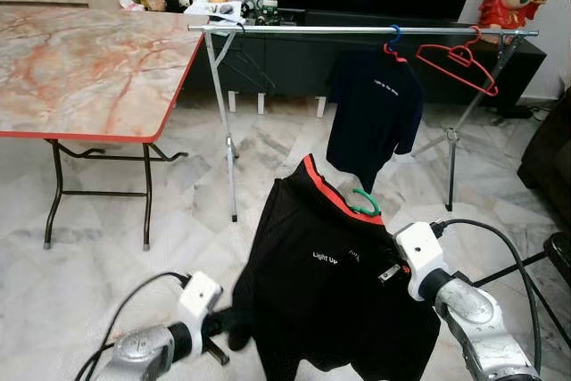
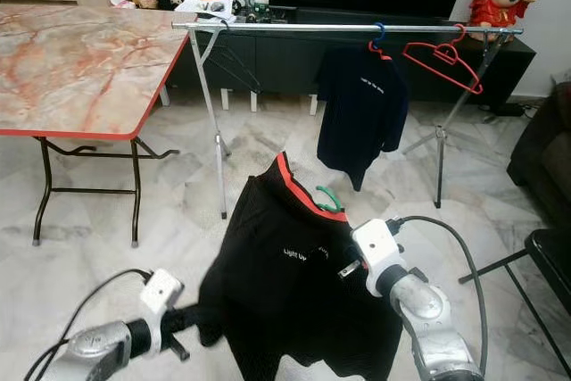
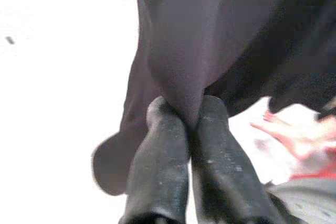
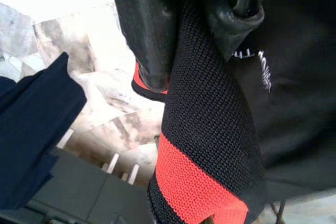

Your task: Hang hanger

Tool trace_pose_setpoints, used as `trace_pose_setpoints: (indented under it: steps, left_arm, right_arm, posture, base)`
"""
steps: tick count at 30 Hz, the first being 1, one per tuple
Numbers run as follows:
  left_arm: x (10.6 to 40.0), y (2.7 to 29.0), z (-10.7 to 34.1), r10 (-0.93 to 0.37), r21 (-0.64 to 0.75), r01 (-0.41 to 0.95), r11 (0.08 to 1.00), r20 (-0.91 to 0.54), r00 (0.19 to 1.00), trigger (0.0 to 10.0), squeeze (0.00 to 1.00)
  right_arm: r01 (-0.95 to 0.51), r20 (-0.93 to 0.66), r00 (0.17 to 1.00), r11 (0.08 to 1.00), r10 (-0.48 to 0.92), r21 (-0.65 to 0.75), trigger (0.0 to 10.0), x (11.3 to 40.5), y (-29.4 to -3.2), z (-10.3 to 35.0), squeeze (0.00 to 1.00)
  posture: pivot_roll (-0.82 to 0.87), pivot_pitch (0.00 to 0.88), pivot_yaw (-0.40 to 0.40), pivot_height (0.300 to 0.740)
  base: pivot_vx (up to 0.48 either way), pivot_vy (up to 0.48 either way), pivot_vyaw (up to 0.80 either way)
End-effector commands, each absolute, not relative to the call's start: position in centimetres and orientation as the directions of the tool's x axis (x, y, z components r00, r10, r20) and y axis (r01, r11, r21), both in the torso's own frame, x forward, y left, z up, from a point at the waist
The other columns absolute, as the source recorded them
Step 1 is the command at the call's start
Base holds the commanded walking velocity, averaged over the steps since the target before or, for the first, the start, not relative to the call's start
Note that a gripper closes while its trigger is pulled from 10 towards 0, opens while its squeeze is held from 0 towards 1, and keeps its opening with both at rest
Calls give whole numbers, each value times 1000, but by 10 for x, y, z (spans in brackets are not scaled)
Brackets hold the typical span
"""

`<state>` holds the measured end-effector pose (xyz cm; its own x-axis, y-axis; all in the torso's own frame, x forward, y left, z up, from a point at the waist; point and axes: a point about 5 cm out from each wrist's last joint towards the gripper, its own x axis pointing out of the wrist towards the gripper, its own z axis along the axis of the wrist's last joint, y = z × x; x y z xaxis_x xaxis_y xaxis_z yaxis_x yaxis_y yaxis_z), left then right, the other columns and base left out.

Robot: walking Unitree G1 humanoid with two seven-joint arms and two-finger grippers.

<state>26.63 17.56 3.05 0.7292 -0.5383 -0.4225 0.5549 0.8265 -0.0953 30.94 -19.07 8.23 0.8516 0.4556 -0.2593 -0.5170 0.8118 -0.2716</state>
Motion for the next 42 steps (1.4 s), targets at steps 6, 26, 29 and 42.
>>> trace_pose_setpoints:
  steps: [6,26,29,42]
  left_arm:
    - [266,181,27,-511,-27,563,826,-460,726,10000,1000]
    - [256,180,24,-580,202,848,489,-651,489,10000,0]
    - [257,177,27,-608,181,873,453,-653,451,10000,0]
    - [238,175,28,-635,68,977,204,-750,185,10000,0]
  right_arm:
    - [-558,-301,827,757,474,-340,10000,306,-191,80,0]
    - [-959,-755,276,116,595,-260,10000,258,-197,28,0]
    - [-977,-763,184,27,620,-213,10000,255,-192,28,0]
    - [-976,-761,80,-104,644,-191,10000,265,-183,39,0]
  posture:
    - [51,62,-34,740]
    - [63,51,-47,740]
    - [69,50,-52,740]
    - [75,62,-64,740]
  base:
    - [0,0,0]
    - [0,0,0]
    - [0,0,0]
    - [0,0,0]
